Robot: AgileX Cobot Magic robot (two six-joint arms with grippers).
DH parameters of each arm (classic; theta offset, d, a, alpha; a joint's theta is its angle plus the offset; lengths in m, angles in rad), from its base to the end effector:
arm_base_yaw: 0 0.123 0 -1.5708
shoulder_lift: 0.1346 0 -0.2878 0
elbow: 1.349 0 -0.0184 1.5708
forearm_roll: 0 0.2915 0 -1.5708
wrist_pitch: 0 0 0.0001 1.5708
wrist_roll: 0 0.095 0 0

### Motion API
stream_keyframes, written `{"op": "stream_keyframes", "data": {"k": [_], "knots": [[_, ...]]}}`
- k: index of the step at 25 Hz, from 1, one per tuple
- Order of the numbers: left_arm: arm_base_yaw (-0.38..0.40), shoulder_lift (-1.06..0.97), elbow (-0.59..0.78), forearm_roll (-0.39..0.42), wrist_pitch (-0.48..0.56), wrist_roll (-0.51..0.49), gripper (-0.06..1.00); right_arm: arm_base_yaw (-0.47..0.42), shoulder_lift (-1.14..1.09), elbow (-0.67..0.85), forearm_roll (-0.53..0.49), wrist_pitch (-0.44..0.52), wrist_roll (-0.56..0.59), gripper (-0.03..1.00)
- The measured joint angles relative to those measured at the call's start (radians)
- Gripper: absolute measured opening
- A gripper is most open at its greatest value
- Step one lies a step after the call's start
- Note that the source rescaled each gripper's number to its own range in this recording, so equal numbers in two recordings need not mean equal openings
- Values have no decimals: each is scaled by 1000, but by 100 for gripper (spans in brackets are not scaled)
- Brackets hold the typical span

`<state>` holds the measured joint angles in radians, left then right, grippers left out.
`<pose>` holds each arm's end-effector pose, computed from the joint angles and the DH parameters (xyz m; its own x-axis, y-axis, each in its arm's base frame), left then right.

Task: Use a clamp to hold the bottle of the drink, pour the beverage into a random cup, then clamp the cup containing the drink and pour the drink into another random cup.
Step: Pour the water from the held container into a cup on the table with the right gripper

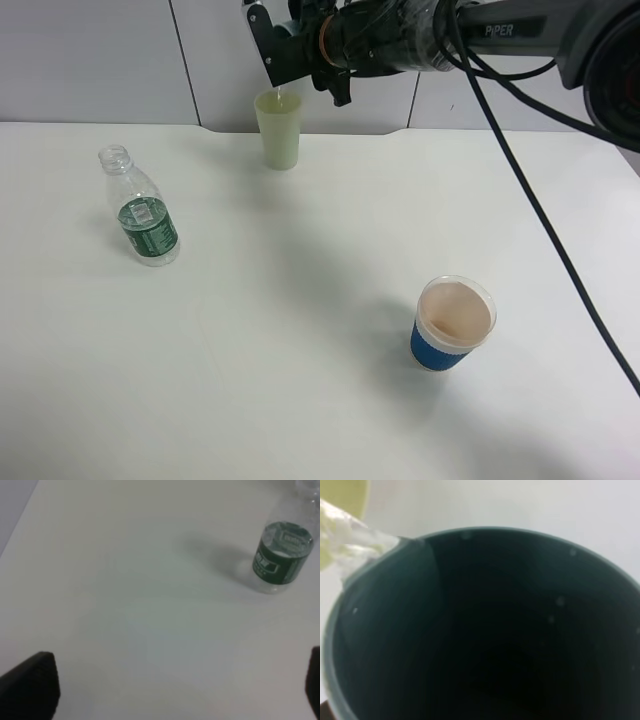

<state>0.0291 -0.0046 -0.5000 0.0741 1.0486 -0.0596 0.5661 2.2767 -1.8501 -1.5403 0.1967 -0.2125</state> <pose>0.0312 0.0070 0.2964 -0.4378 -0.0353 -0.8984 -0.0965 0.9953 0.0079 0.5021 0.2970 0.2037 0.4164 -0.8784 0.2348 -0.2142 -0.3458 -0.9135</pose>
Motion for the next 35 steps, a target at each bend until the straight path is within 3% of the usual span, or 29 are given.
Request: {"op": "stream_keyframes", "data": {"k": [30, 32, 35], "knots": [[0, 0, 0, 0, 0, 0, 100, 13, 0, -1, -8, 32, -104, 1], [0, 0, 0, 0, 0, 0, 100, 15, 0, -1, -7, 31, -76, 1], [0, 0, 0, 0, 0, 0, 100, 14, 0, -1, 22, 31, 87, 1]]}}
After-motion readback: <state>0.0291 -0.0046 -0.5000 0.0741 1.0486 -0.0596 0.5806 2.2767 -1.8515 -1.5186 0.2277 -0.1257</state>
